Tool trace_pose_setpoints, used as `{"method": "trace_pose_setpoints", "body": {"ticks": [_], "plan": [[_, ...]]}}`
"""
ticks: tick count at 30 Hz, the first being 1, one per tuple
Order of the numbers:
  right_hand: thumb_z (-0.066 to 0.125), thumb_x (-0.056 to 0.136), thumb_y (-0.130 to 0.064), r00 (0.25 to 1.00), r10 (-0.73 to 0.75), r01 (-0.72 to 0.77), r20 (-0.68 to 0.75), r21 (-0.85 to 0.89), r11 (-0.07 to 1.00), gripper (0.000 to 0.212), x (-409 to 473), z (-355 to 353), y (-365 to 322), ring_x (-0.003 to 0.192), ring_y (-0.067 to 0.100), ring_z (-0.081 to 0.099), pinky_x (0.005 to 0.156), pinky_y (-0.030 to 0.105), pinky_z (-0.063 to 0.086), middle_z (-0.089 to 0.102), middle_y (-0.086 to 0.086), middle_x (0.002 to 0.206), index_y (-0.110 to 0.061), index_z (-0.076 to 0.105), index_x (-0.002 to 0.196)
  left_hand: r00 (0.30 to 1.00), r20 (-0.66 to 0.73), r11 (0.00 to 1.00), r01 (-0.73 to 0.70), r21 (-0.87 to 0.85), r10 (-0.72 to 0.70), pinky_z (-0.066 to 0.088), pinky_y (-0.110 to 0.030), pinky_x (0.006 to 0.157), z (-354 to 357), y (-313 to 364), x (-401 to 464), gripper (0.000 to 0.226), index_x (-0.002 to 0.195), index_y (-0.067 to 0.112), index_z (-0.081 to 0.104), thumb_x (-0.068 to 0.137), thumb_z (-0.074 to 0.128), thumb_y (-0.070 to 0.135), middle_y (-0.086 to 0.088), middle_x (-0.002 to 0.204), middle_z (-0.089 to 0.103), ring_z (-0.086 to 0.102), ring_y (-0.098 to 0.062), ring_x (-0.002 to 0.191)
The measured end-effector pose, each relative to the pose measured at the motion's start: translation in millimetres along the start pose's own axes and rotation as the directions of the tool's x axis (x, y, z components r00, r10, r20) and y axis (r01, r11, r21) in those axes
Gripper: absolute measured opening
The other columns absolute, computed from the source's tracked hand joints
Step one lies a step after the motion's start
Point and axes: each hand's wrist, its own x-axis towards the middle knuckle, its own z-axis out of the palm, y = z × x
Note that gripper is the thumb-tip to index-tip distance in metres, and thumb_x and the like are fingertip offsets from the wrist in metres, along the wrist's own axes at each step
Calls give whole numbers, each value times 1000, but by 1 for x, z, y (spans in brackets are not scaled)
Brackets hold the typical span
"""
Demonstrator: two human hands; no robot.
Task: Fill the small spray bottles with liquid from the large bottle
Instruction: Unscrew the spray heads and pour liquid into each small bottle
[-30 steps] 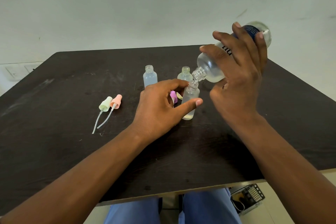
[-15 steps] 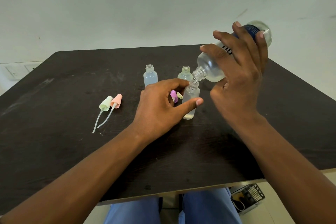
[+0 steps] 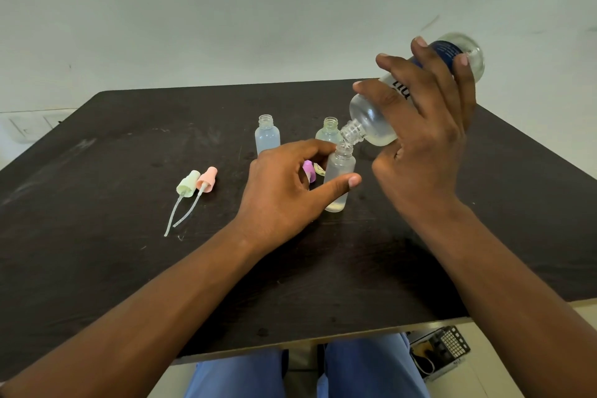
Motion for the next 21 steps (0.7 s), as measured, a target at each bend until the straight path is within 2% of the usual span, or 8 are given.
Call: {"method": "trace_pose_setpoints", "body": {"ticks": [4, 11, 17, 21], "plan": [[63, 83, 10, 1000, -8, 8, -7, -6, 1000, 44, 0, 0, 0, 144, 33, 54, 122, 61, 33, 71, 4, 137, -16, 81, 114, 1000, -1, 1000, -5, 3, 5, 40, -10, 60, 1, 0, 0, 42, 115, 26, 76, 83, 81, 53, 41, 71, 59, 57, 7, 58], [65, 81, 12, 1000, -11, 11, -2, 0, 1000, 47, -1, 1, 1, 145, 34, 54, 123, 60, 31, 70, 4, 138, -16, 80, 115, 1000, 1, 1000, 0, 6, 0, 38, -9, 61, 1, 1, 0, 42, 115, 25, 77, 83, 81, 53, 44, 69, 57, 56, 8, 57], [64, 81, 12, 1000, -10, 10, 5, 16, 1000, 48, -1, 2, 1, 145, 34, 53, 123, 62, 32, 70, 4, 139, -17, 80, 116, 1000, 14, 1000, 3, -5, -3, 38, -6, 60, -1, 3, 0, 43, 116, 25, 77, 84, 80, 54, 42, 70, 59, 57, 8, 58], [62, 73, 13, 999, 37, -38, 40, 30, 999, 58, -3, 2, 1, 147, 32, 51, 125, 59, 29, 69, 3, 140, -18, 78, 119, 1000, -1, 1000, 4, -15, -4, 38, -8, 60, -2, 3, 1, 39, 114, 28, 77, 83, 82, 52, 34, 67, 60, 58, 3, 58]]}}
